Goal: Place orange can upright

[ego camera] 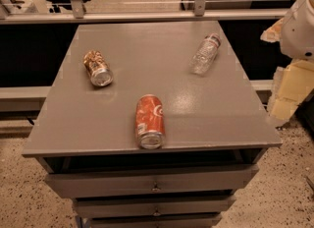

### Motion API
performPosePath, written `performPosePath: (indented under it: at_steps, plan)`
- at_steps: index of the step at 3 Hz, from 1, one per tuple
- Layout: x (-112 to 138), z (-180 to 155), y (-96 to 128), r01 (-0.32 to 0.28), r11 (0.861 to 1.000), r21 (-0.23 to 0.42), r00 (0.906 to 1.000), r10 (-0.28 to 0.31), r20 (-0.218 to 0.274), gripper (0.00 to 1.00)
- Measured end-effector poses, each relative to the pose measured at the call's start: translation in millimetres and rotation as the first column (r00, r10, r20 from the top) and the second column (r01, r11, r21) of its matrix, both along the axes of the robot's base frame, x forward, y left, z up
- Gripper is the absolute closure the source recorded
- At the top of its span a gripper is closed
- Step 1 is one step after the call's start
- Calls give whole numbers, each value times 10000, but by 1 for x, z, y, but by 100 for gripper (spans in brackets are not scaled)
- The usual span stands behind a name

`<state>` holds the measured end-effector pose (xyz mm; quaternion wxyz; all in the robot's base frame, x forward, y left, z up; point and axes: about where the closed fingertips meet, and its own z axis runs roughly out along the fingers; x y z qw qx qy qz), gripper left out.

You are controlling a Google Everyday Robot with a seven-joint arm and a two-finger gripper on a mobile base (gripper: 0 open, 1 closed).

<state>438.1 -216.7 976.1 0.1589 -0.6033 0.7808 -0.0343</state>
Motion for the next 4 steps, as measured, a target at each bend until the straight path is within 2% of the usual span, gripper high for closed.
performPosePath:
  at_steps: [1,2,3,4]
  plan:
    - [0,0,0,0,10000,0,10000,0,2,0]
    - [15,0,27,-419,9989,196,9991,418,57,0]
    - [45,-4,81,-810,9939,749,9967,814,-16,0]
    - [75,-16,145,-922,9859,1394,9952,961,-211,0]
